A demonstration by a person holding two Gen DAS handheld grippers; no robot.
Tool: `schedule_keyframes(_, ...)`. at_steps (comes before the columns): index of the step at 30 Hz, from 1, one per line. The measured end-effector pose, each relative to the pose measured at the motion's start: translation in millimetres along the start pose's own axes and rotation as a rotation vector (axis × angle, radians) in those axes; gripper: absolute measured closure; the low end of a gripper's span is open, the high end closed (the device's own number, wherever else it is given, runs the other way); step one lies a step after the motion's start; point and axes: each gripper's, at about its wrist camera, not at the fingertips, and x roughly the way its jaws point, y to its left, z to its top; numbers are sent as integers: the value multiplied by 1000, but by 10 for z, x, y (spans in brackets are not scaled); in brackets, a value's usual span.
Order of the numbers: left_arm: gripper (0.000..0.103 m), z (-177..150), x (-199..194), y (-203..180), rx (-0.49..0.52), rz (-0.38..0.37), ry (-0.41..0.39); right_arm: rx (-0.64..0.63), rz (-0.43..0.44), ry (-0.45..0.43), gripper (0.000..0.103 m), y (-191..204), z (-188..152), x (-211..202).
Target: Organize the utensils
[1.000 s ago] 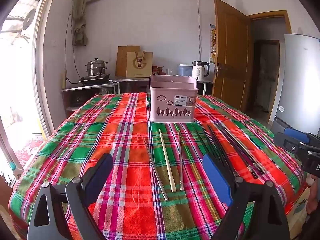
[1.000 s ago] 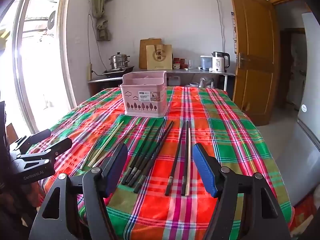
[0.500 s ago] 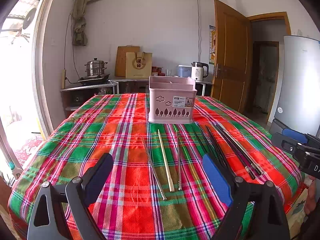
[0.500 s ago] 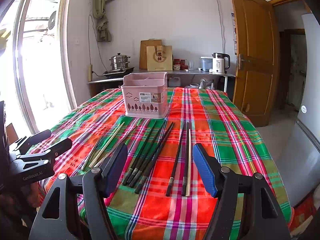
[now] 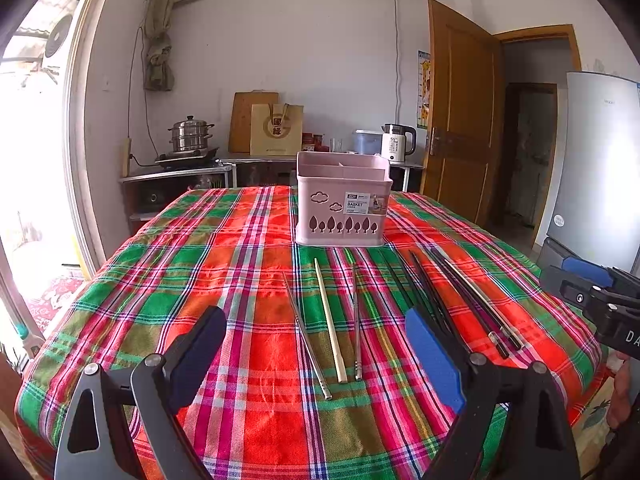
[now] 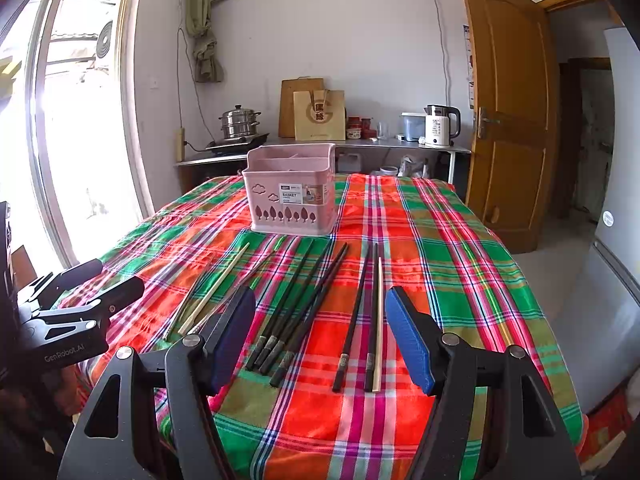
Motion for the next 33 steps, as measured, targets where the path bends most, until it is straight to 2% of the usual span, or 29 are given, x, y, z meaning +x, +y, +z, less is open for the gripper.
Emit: schedule_keyframes(33, 12, -3, -16, 0, -5, -8, 1, -4, 1, -5, 35, 3, -6, -7)
